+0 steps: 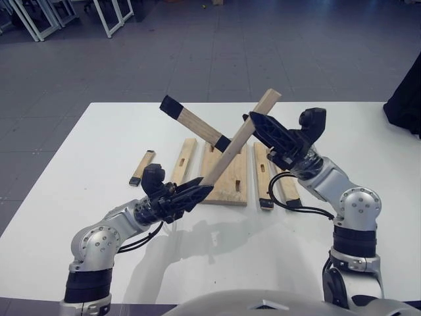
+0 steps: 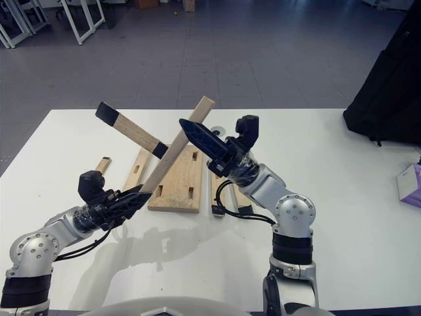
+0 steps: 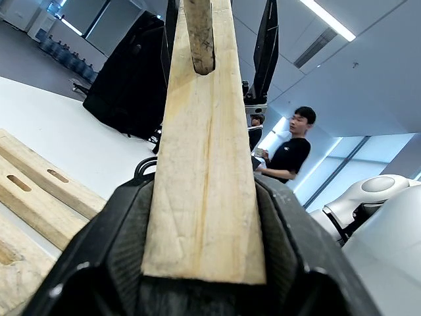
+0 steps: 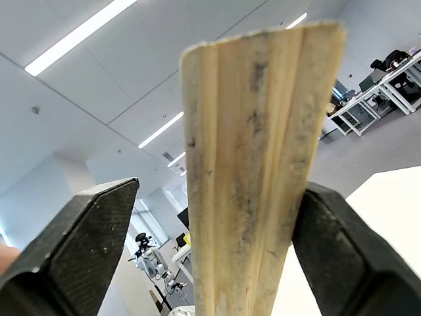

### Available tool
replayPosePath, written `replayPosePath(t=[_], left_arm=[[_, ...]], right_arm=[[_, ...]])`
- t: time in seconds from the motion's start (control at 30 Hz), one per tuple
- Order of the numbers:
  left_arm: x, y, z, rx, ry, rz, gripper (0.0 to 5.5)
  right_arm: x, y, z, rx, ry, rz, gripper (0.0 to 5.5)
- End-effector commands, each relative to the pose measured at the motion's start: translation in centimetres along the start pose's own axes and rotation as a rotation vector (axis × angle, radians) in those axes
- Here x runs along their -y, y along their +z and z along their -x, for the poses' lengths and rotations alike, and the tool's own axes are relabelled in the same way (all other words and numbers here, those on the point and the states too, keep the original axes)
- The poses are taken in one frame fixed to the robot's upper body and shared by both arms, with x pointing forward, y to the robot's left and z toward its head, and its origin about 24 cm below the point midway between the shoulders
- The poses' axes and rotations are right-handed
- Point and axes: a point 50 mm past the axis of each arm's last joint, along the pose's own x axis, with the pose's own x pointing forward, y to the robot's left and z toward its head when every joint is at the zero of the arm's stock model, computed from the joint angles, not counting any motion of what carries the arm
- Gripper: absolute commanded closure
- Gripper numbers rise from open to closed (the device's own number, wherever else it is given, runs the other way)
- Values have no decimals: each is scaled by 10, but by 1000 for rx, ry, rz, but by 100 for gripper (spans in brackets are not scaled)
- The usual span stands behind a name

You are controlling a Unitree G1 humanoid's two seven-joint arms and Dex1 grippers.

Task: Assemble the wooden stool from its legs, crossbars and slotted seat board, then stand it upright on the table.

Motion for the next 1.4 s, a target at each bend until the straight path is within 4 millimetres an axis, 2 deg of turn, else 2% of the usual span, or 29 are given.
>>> replayPosePath(t=[0.03,0.23,0.53,0.57,0.6,0.7,0.83,0.9,1.0,1.13,1.27,1.4], left_arm=[[5,-1,-1,-8,-25,6,347],[5,-6,-1,-14,-12,15,347],[-7,-11,0,-28,92,-39,347],[-10,-11,1,-25,117,-42,310],[-12,-11,1,-21,135,-46,307],[-19,-6,3,-15,193,-86,251],[-25,3,6,-38,247,-141,180],[-35,8,8,-97,329,-225,176],[-71,23,5,-225,602,-430,176],[-108,35,-7,-356,809,-592,176],[-119,31,-13,-518,800,-720,176],[-112,27,-13,-706,698,-804,176]], right_arm=[[-2,6,-1,-32,39,6,228],[-7,10,1,-87,88,26,339],[-11,12,5,-136,100,89,346],[-12,15,3,-129,107,117,346],[-14,18,2,-122,114,144,346],[-16,31,-3,-102,110,259,346],[-21,61,-9,-58,85,445,347],[-24,74,-11,-51,68,546,347],[-22,85,-11,-74,28,687,348],[-11,78,-12,-138,9,767,348],[-10,73,-15,-141,29,773,348],[-11,74,-14,-128,23,771,348]])
